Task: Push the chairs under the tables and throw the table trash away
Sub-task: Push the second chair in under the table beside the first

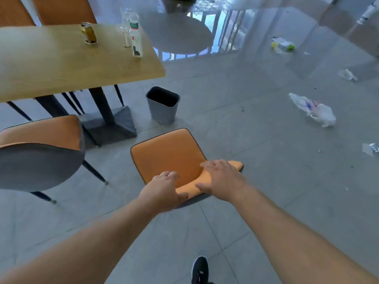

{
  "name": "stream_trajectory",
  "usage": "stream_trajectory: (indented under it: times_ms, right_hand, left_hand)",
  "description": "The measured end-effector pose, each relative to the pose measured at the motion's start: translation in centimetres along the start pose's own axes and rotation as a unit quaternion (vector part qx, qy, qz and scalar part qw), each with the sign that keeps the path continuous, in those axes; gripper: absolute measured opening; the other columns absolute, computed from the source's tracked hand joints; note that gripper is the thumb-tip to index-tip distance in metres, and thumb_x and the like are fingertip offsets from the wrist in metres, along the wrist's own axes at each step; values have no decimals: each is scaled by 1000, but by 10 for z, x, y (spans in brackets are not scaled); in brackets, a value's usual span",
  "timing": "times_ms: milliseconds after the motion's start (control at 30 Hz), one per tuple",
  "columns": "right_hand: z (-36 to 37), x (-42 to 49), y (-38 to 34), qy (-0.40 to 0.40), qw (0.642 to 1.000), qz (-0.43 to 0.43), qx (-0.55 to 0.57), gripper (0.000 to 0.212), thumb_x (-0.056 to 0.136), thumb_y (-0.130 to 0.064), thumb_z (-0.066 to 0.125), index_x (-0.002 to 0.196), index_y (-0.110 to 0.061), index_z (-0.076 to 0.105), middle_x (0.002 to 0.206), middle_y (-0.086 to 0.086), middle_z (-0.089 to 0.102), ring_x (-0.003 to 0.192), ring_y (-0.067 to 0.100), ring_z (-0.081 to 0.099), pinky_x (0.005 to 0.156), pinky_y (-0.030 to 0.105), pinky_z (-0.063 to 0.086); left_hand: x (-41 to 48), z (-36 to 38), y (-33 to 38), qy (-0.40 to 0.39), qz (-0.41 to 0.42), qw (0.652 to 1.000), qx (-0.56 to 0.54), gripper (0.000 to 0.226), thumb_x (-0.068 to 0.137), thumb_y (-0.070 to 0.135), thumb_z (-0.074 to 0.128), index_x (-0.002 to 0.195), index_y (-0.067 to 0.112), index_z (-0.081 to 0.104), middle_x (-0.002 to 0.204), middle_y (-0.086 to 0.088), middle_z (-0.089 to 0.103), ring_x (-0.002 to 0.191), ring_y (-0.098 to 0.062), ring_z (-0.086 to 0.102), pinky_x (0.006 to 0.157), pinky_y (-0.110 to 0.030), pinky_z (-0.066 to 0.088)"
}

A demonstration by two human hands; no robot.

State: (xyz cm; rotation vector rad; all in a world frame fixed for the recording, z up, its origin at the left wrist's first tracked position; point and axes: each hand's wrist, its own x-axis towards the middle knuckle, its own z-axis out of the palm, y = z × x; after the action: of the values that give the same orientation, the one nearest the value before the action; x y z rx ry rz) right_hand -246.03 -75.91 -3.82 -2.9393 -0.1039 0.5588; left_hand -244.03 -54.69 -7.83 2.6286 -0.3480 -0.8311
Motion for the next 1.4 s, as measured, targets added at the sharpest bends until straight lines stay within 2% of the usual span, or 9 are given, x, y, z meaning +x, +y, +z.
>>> stream_trajectory:
  times_ms: [67,167,300,433,533,633,900,1200,1400]
  right_hand:
    - [9,-8,44,-26,999,-20,-12,82,85,-80,51,148,-28,44,143,6,53,131,30,44,108,48,38]
    - [19,-6,88,-52,997,-54,-26,78,83,-75,60,146,-30,45,144,3,50,133,28,41,110,49,36]
    - [24,12,101,-57,993,-90,-58,57,87,-50,66,138,-35,49,137,0,53,130,27,43,108,55,39]
    - [30,27,101,-89,991,-76,-71,52,89,-37,66,138,-36,48,136,-1,52,131,28,39,107,66,36]
    - [34,37,93,-100,991,-56,-68,51,91,-31,66,137,-40,49,135,-2,51,128,28,37,101,65,43]
    - [33,46,82,-105,990,-50,-79,50,91,-34,65,137,-45,48,136,-5,51,127,28,38,99,62,43]
    - [14,93,32,-74,994,-56,-55,52,89,-34,67,136,-46,50,135,-9,52,125,27,40,93,56,45]
    - [-2,191,-75,-92,994,-31,-53,57,91,-37,68,142,-45,45,141,-7,51,130,27,39,99,58,44]
    - [-16,264,-139,-78,996,-22,-40,54,91,-36,67,140,-44,47,139,-7,50,128,27,39,95,57,46]
  left_hand:
    - [2,32,31,-43,-19,999,-6,85,69,84,60,139,39,42,132,9,53,102,-16,54,84,-35,53]
    - [6,57,55,-30,-54,998,9,90,68,83,60,142,36,37,130,8,53,103,-18,53,85,-34,50]
    - [15,60,58,-13,-79,997,20,63,79,57,61,136,40,41,123,7,58,103,-19,57,86,-42,55]
    - [19,58,54,-36,-102,994,-1,56,82,40,58,136,44,43,119,8,58,101,-20,56,86,-45,55]
    - [17,60,50,-40,-135,989,-35,50,82,42,54,131,50,45,118,15,56,105,-17,52,102,-65,39]
    - [17,54,45,-34,-157,986,-54,39,84,41,55,121,52,50,112,19,56,106,-15,50,104,-80,20]
    - [38,-3,-6,-23,-149,987,-60,34,85,41,60,118,49,52,100,12,52,96,-18,53,91,-55,49]
    - [82,-83,-128,-8,-110,994,-27,44,86,43,60,127,52,47,111,14,53,103,-16,50,87,-50,50]
    - [122,-151,-204,2,-94,996,-5,46,84,43,59,128,53,47,113,13,55,105,-18,50,85,-51,51]
